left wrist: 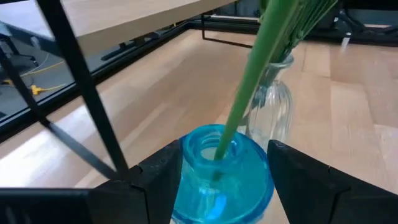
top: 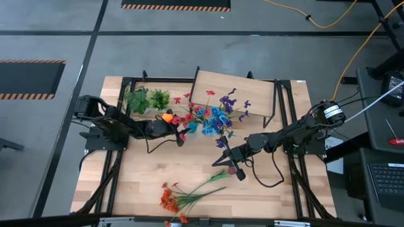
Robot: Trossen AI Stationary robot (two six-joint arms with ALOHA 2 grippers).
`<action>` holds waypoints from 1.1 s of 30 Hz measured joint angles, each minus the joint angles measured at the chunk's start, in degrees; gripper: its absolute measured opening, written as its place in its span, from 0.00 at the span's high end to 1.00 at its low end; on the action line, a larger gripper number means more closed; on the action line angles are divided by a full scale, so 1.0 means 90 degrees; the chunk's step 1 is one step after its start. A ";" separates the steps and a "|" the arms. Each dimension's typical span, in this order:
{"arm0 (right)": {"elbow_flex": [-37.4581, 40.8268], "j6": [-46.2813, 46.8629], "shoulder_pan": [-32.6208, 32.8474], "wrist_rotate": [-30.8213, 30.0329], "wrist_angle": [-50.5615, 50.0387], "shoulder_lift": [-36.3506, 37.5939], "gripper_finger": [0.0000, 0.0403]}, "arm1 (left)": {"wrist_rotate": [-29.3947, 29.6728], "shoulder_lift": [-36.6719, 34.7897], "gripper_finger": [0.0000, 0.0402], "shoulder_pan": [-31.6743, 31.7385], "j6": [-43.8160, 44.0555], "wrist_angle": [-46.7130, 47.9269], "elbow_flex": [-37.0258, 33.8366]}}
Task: Pick and place flowers into a vace then onto a shelf
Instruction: Adjust the blue vase on the table
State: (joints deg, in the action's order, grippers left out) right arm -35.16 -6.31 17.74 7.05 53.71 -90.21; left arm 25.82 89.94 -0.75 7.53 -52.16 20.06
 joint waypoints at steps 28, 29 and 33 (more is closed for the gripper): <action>0.0000 -0.0024 0.0001 -0.0001 0.0000 0.0000 0.99 | -0.0355 0.0013 0.44 0.0398 0.0085 0.0077 0.0016; 0.0000 -0.0024 0.0002 -0.0002 0.0000 0.0000 0.99 | -0.0407 0.0013 0.44 0.0398 0.0087 0.0098 0.0016; 0.0000 -0.0024 0.0002 -0.0002 0.0000 0.0000 0.99 | -0.0489 0.0137 0.46 0.0393 0.0229 0.0056 0.0020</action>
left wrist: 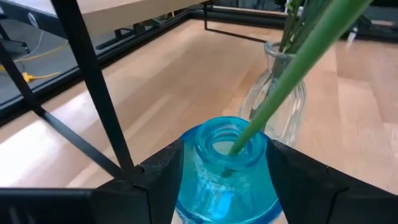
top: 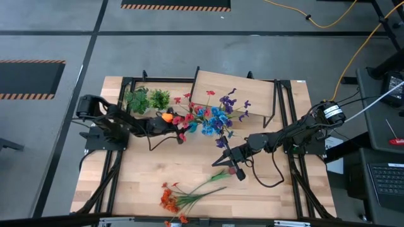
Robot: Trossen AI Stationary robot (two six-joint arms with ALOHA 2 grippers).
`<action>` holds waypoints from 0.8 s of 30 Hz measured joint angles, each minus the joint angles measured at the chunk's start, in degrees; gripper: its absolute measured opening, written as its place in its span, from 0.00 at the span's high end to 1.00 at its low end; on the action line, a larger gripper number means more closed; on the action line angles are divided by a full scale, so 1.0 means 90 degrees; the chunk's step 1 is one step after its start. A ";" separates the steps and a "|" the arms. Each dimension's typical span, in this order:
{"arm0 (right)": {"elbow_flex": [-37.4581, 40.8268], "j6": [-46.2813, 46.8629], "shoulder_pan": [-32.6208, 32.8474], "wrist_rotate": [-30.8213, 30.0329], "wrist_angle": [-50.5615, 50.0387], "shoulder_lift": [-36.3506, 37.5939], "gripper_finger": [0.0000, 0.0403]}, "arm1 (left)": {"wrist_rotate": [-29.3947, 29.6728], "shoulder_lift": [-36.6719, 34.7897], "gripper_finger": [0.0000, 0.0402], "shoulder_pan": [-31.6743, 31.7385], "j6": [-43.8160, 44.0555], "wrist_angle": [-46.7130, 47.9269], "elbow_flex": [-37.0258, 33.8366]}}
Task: Pick and place flowers into a vace then onto a shelf
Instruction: Adjust the blue vase on the table
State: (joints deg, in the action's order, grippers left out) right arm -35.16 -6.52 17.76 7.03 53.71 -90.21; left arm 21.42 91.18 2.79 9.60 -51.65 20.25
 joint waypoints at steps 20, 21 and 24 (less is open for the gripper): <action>0.0000 0.0002 0.0000 0.0000 0.0002 0.0000 0.99 | 0.0037 0.0439 0.68 -0.0005 -0.0249 -0.0739 -0.0004; 0.0000 0.0002 -0.0002 0.0000 0.0002 0.0000 0.99 | 0.0037 0.0439 0.68 -0.0005 -0.0249 -0.0738 -0.0004; 0.0000 0.0002 -0.0002 0.0000 0.0002 0.0000 0.99 | 0.0037 0.0439 0.68 -0.0005 -0.0251 -0.0734 -0.0004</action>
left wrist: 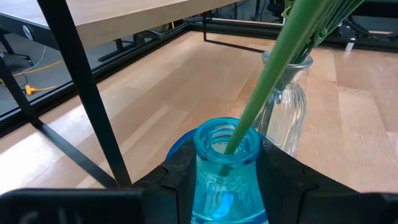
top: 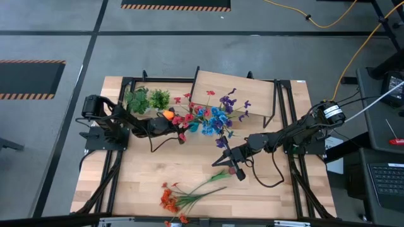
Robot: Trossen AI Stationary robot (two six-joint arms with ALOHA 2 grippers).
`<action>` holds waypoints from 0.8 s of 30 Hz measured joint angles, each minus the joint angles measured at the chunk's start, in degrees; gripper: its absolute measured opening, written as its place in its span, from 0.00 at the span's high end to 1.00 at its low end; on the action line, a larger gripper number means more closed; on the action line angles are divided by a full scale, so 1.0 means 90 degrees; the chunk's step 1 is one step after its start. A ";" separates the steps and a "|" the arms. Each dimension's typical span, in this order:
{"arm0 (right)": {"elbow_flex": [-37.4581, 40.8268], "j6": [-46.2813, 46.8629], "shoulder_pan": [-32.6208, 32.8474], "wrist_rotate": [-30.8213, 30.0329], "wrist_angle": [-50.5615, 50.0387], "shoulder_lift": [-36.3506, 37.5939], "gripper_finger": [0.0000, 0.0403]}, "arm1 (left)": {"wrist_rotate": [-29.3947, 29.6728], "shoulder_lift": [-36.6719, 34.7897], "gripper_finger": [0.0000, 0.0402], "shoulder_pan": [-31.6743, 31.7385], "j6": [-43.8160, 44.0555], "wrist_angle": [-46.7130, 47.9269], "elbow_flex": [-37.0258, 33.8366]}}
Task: Pick and place flowers into a vace then onto a shelf
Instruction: Adjust the blue vase on the table
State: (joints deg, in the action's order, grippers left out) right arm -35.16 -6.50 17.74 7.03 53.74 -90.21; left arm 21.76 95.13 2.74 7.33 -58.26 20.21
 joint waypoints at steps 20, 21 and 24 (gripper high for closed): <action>0.0000 0.0000 0.0000 0.0000 -0.0041 0.0000 0.99 | 0.0163 -0.1225 0.69 -0.0281 0.0093 0.1884 -0.0024; 0.0000 0.0000 0.0002 0.0000 -0.0040 0.0000 0.99 | 0.0207 -0.1398 0.69 -0.0326 0.0097 0.2169 -0.0024; 0.0000 0.0000 0.0002 0.0000 -0.0041 0.0000 0.99 | 0.0506 -0.1862 0.70 -0.0495 0.0305 0.2972 -0.0024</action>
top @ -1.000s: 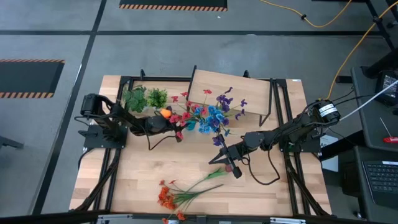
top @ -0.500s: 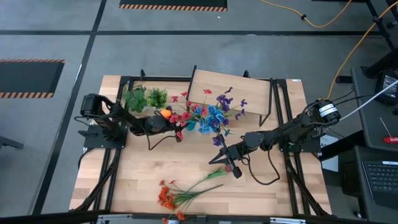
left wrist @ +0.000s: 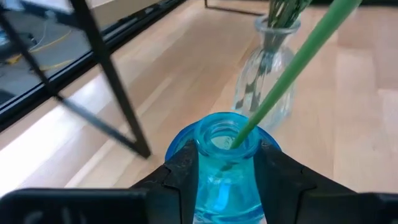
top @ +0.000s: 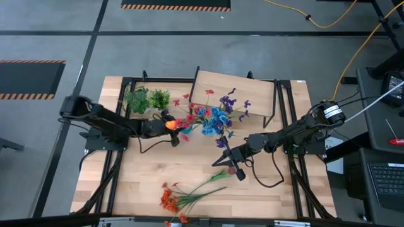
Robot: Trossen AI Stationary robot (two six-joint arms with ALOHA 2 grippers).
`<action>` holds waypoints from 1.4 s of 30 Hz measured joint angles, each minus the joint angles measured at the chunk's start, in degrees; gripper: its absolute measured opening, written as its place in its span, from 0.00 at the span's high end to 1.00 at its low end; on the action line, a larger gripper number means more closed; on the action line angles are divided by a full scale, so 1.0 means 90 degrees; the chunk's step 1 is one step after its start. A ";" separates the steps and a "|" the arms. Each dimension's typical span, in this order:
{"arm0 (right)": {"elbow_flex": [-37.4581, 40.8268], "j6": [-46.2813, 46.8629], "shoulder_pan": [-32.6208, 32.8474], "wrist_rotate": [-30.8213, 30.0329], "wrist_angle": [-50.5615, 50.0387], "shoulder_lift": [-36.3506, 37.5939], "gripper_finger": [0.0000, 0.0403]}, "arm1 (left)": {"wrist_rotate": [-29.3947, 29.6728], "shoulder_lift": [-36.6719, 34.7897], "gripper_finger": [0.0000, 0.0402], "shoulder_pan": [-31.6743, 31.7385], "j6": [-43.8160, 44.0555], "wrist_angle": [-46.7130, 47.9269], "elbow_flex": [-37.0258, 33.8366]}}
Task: Pick and place flowers into a vace then onto a shelf
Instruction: Adjust the blue vase on the table
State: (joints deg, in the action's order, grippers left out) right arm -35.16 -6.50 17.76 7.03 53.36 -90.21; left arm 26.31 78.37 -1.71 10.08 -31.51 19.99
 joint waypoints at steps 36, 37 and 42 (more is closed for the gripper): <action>0.0000 0.0005 0.0000 0.0000 0.0058 0.0000 0.99 | 0.0116 -0.0696 0.77 -0.0401 0.0582 0.1406 0.0024; 0.0000 0.0005 -0.0002 0.0002 0.0058 0.0000 0.99 | 0.0105 -0.0747 0.77 -0.0401 0.0545 0.1445 0.0018; 0.0000 0.0006 -0.0001 0.0000 0.0058 0.0000 0.99 | 0.0136 -0.1200 0.76 -0.0443 0.0315 0.1713 0.0005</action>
State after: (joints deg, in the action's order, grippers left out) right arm -35.16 -6.45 17.75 7.03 53.89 -90.21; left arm 27.54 67.57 -5.70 12.92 -16.09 20.03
